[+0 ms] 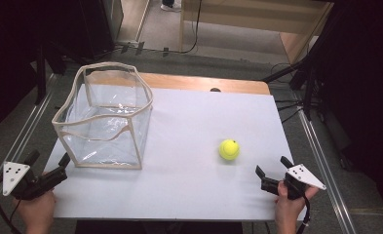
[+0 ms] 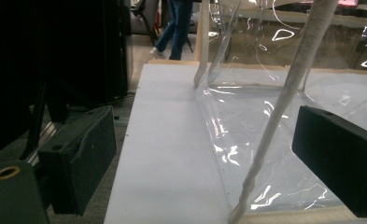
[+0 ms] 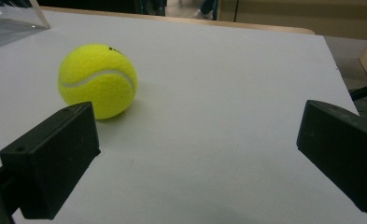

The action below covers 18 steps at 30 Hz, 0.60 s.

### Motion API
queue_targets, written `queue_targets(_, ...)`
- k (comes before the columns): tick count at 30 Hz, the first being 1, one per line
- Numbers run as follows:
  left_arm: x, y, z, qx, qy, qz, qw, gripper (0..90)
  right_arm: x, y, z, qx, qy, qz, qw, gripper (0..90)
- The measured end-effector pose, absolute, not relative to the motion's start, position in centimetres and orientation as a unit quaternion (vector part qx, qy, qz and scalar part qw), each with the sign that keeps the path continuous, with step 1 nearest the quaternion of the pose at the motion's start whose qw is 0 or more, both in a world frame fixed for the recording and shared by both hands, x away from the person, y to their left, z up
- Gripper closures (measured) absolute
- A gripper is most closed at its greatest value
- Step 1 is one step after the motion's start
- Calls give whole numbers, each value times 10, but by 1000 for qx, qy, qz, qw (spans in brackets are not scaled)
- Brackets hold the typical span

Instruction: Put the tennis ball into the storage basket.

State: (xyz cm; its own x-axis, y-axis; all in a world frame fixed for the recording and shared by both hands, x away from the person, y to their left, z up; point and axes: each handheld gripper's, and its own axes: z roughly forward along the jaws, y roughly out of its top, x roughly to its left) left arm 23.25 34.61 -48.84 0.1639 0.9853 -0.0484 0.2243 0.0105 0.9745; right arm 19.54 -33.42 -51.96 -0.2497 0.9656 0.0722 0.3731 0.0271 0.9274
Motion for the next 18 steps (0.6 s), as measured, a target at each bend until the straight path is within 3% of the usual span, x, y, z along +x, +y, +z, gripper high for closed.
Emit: queue_targets(18, 233, 343, -489, 594, 511, 390, 483, 69, 204, -333, -521, 511, 671, 454, 288, 0)
